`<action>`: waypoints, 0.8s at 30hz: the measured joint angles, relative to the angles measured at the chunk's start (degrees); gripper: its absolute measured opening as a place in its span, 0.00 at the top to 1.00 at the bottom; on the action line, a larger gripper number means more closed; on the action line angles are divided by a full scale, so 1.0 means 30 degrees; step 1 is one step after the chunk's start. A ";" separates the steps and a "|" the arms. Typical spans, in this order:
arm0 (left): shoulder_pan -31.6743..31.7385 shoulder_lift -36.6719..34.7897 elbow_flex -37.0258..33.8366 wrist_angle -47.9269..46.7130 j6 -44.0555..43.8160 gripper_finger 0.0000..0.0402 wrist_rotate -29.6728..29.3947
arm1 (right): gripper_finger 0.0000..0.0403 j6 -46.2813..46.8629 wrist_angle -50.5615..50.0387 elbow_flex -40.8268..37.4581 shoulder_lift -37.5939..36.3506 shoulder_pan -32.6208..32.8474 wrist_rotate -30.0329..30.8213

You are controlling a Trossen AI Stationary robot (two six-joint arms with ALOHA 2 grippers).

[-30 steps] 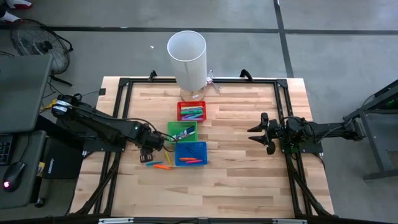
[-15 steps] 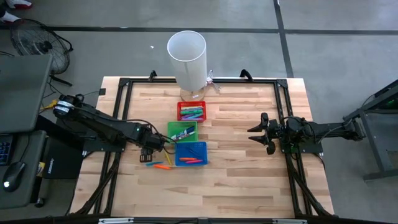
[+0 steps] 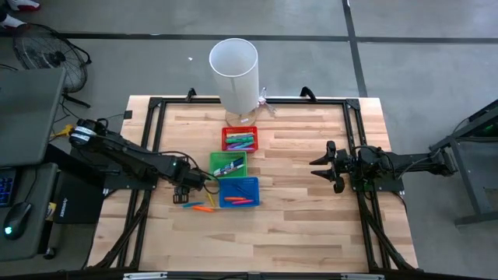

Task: Pick & Place Markers
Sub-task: Put the white and red marker pen into the green bin

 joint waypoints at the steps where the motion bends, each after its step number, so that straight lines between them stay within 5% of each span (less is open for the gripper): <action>1: 0.0006 0.0200 0.0011 0.0026 -0.0006 0.55 0.0048 | 0.63 -0.0004 0.0000 0.0006 0.0000 -0.0007 -0.0002; 24: -0.0001 0.2066 0.0990 -0.0934 -0.0857 0.55 -0.0085 | 0.63 -0.0004 0.0000 0.0000 0.0000 -0.0003 -0.0004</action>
